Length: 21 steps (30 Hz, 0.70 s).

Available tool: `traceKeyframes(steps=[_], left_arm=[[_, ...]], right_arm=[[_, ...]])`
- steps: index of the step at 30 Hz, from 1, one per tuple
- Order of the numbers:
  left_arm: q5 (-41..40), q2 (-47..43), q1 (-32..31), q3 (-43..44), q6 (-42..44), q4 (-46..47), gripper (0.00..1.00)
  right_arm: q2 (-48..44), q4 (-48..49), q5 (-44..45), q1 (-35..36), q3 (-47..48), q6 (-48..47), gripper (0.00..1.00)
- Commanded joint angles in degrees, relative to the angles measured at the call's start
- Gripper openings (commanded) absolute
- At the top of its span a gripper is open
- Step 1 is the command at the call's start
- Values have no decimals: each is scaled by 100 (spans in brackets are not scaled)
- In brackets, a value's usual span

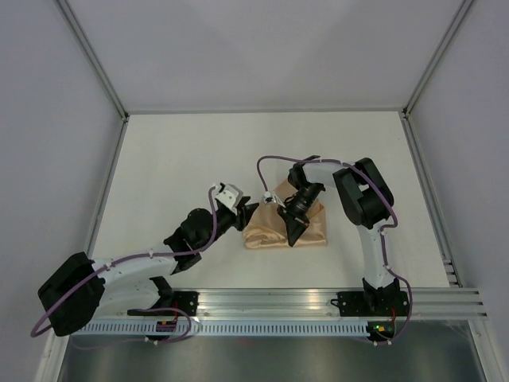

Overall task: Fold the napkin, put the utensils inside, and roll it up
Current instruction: Roll the napkin with the utensil

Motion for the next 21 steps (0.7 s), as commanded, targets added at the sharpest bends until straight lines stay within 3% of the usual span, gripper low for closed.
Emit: traceKeyframes(steps=[1, 11, 18, 21], left_arm=[[-471, 51, -652, 38, 1256, -231, 42], [100, 1825, -1884, 749, 2407, -1173, 46], [-13, 3065, -2474, 1269, 2945, -963, 50], [-303, 3382, -2501, 1365, 3094, -734, 59]], right_arm=[[517, 184, 860, -50, 177, -324, 0], [649, 236, 834, -112, 265, -95, 0], [676, 263, 843, -147, 274, -43, 0], [685, 263, 825, -156, 265, -42, 0]])
